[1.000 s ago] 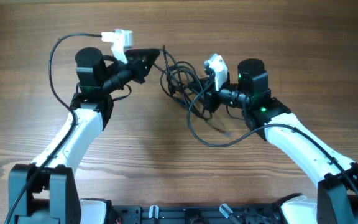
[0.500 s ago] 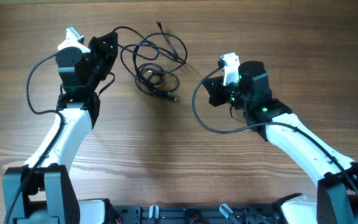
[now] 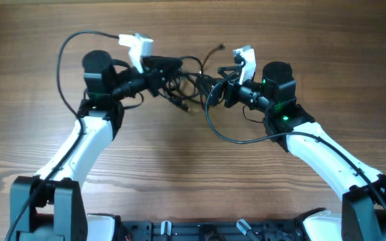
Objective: Untangle cables
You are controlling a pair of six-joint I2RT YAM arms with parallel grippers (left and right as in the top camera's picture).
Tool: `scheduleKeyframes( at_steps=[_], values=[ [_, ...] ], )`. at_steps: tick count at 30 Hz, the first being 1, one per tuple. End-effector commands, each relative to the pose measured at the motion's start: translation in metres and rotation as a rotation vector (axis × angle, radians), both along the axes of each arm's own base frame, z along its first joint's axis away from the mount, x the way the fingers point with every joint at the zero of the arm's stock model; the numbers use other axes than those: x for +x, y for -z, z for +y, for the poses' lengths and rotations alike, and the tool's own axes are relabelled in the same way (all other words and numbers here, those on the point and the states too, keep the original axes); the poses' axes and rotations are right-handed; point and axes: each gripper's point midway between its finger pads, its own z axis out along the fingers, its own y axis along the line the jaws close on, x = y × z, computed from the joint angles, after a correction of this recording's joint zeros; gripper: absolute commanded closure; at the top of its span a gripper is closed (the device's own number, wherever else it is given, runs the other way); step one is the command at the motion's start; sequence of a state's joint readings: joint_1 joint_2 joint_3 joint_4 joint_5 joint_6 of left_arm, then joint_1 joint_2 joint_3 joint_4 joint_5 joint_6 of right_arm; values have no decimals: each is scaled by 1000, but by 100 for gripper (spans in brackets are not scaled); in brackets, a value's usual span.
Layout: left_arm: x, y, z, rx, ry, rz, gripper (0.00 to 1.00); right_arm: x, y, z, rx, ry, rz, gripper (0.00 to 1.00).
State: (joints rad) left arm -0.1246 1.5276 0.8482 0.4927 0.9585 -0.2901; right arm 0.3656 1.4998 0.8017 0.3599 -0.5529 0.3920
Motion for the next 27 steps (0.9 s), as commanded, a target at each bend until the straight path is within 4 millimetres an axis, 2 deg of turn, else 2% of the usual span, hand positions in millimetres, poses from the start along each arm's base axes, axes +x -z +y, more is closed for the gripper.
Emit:
scheduleKeyframes(
  at_steps=[1,3,7,10,13,17,22,27],
  values=[
    [-17,-19,-28,5,111,-110,96,13,10,-14,-54,112,5,0],
    [-24,-19,-38,2,144,-112,96,20,12,-23,-60,183,17,0],
    [-55,-28,-55,-31,320,-149,96,42,21,-59,-72,454,73,0],
    [-63,-42,-52,-57,368,-202,96,44,47,-100,-151,690,170,0],
    [-61,-61,-41,-87,352,-240,96,38,63,-120,-233,776,210,0],
    [-50,-85,-10,-103,268,-311,96,32,73,-129,-285,809,239,0],
    [-33,-115,53,-119,95,-375,96,30,80,-142,-308,833,272,0],
    [-13,-123,111,-166,-90,-308,96,27,87,-157,-332,862,306,0]
  ],
)
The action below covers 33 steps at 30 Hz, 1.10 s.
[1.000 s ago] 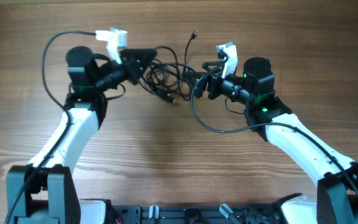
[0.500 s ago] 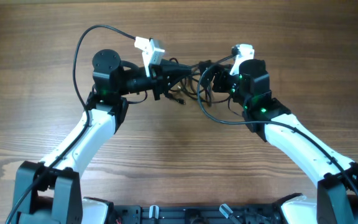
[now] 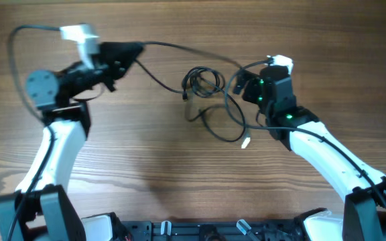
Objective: Untangle cables
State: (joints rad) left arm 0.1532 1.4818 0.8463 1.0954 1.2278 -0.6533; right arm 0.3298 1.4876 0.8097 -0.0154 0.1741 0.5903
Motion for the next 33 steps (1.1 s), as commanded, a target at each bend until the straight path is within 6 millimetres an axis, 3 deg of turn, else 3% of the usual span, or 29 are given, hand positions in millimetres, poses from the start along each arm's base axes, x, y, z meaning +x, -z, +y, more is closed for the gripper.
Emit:
scheduleKeyframes(
  at_steps=[1,5,11,14,15,16,19,22,25,26,27,29,30,31,32,33],
  values=[
    [6,-23,34,-58,-107,20,96,1,9,-26,-36,97,14,0],
    [5,-21,37,-58,-104,36,96,1,9,-24,-8,100,19,0],
    [6,-19,38,-57,-104,51,96,-1,10,-4,64,7,37,0],
    [24,-9,60,-90,-211,115,96,-2,2,24,96,-175,10,0],
    [33,1,71,-105,-269,169,96,-2,-3,33,112,-233,-9,0],
    [48,24,94,-124,-385,277,96,-1,-7,41,135,-272,-25,0],
    [63,71,124,-109,-570,454,96,-2,-18,57,178,-363,-63,0],
    [62,118,140,-12,-699,591,96,-8,-33,79,188,-536,-131,0],
    [53,157,156,60,-818,734,96,-16,-29,84,122,-644,-144,0],
    [49,165,158,71,-835,773,89,-18,-25,84,94,-664,-141,0],
    [45,173,159,77,-845,815,70,-22,-21,84,67,-695,-132,0],
    [39,182,157,83,-840,865,67,-37,-21,97,86,-821,-136,0],
    [38,184,157,84,-839,874,56,-41,-22,100,91,-851,-140,0],
    [37,185,156,85,-838,882,41,-43,-20,100,89,-864,-135,0],
    [35,188,156,86,-836,898,19,-47,-14,99,59,-892,-123,0],
    [32,191,155,89,-833,920,4,-50,-3,98,38,-912,-97,1]
  ],
)
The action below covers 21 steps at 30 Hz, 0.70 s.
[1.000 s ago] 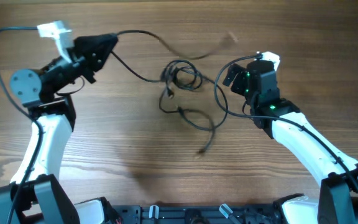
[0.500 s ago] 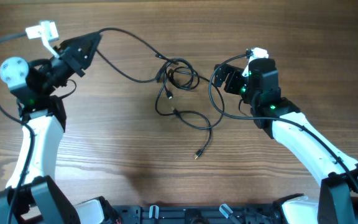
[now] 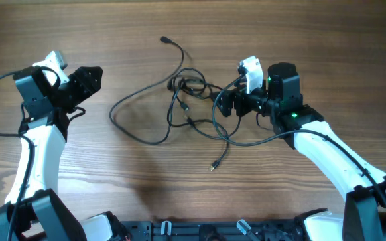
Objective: Untangle cables
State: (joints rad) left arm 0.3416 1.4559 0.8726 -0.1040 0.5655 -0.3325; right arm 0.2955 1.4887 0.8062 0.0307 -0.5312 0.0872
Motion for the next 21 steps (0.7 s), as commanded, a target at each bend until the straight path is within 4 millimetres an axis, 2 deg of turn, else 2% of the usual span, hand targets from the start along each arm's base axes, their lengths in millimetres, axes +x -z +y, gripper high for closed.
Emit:
scheduleKeyframes(
  at_steps=[1,5,6,7,8,9,11,12,13,15,16,20,21],
  values=[
    [-5,7,1,10,-2,31,2,-10,23,3,-49,-95,6,3],
    [-5,7,-12,47,63,17,0,-9,50,4,-79,-116,49,5],
    [-4,7,-17,61,84,11,0,-10,55,5,-85,-129,51,13],
    [-4,7,-24,74,112,5,0,-12,55,6,-80,-142,52,48],
    [-4,7,-31,83,134,1,0,-11,54,6,-76,-142,50,76],
    [-3,7,-35,83,143,0,0,-11,53,8,-67,-146,48,94],
    [-3,7,-39,82,153,0,0,-10,47,8,-39,-116,66,96],
    [-3,7,-40,82,157,0,1,-9,37,8,-25,-107,52,96],
    [-3,7,-43,82,163,0,4,-7,21,9,-8,-99,24,96],
    [-5,3,-56,91,241,-32,9,-2,-33,9,20,-82,-69,96],
    [-7,0,-65,98,305,-62,10,-1,-54,8,27,-78,-109,96],
    [-13,-6,-99,137,478,-139,11,-7,-164,-1,70,-23,-287,96],
    [-15,-7,-106,149,516,-159,11,-9,-183,-1,87,-18,-317,96]
  ],
)
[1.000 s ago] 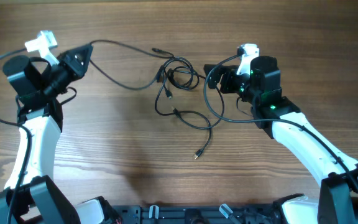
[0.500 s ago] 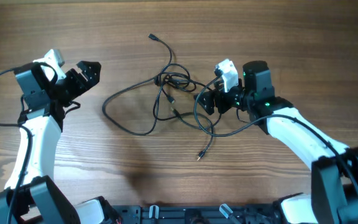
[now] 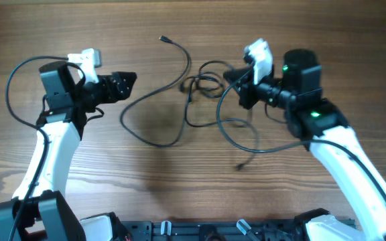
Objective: Untangle cables
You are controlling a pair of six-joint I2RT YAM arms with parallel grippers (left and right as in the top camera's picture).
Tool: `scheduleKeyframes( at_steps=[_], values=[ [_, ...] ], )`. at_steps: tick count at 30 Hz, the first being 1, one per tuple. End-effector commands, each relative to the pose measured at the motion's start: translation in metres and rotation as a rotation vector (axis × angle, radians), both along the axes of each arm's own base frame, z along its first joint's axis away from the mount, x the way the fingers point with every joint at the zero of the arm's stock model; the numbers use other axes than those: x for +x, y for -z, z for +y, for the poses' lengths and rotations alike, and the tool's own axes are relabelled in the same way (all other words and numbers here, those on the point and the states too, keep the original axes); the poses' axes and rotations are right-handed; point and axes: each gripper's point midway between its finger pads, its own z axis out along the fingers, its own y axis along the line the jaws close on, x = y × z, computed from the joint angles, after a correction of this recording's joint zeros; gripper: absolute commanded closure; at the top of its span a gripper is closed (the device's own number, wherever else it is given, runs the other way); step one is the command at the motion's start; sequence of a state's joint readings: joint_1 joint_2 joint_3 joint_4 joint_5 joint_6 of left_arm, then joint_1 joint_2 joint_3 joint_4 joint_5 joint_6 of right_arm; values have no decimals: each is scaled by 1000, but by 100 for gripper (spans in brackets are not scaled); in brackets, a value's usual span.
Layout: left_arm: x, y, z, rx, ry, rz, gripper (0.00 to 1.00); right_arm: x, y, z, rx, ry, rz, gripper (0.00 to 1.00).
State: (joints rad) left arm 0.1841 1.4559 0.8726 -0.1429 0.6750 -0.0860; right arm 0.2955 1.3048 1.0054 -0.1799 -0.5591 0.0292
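Black cables lie in the middle of the table in the overhead view, with a small knot of loops [image 3: 203,82] at the back. One long strand [image 3: 143,130] runs from a plug at the far side, sweeps left and curves back. My left gripper [image 3: 127,86] hovers open just left of that strand, with nothing between its fingers. At the right side of the knot my right gripper [image 3: 236,86] is shut on a cable. From it a loop [image 3: 243,137] hangs down, and its free plug end [image 3: 240,167] lies nearer the front.
The bare wooden table [image 3: 179,201] spreads around the cables. Each arm's own black lead arcs beside it, the left arm's lead [image 3: 12,100] out to the far left. The arm bases stand at the front edge.
My left gripper has moved right, from the far left edge to just beside the long strand. My right gripper has shifted slightly right and back, and the hanging loop and plug end moved right with it.
Both grippers were at the tangle in the middle. Then the left held one cable stretched far to the left while the right stayed by the knot. Later that cable lay loose in a wide curve with the left open, and now the left is near it again.
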Motion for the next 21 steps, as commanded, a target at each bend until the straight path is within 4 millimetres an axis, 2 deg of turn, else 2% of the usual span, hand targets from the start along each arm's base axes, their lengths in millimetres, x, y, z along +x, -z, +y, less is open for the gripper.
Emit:
scheduleKeyframes(
  at_steps=[1,2,5,7,13,14,16,17,21],
  values=[
    [-7,-8,-33,42,183,-96,11,-4,-82,-4,82,34,-133,95],
    [-6,-13,-51,46,229,-131,9,-8,-121,1,140,4,-183,96],
    [-6,-19,-69,50,276,-173,9,-11,-146,2,189,-1,-208,96],
    [-7,-22,-81,50,305,-190,6,-22,-164,12,263,-83,-227,96],
    [-19,-25,-112,53,421,-232,8,-27,-189,15,369,-106,-238,96],
    [-24,-27,-120,54,470,-257,8,-27,-202,15,401,-107,-275,96],
    [-26,-28,-125,53,485,-261,8,-27,-227,11,449,-95,-375,96],
    [-27,-28,-127,53,491,-261,8,-21,-235,4,460,-40,-411,96],
    [-30,-28,-133,49,506,-263,8,-10,-249,-7,446,44,-527,96]
  ],
)
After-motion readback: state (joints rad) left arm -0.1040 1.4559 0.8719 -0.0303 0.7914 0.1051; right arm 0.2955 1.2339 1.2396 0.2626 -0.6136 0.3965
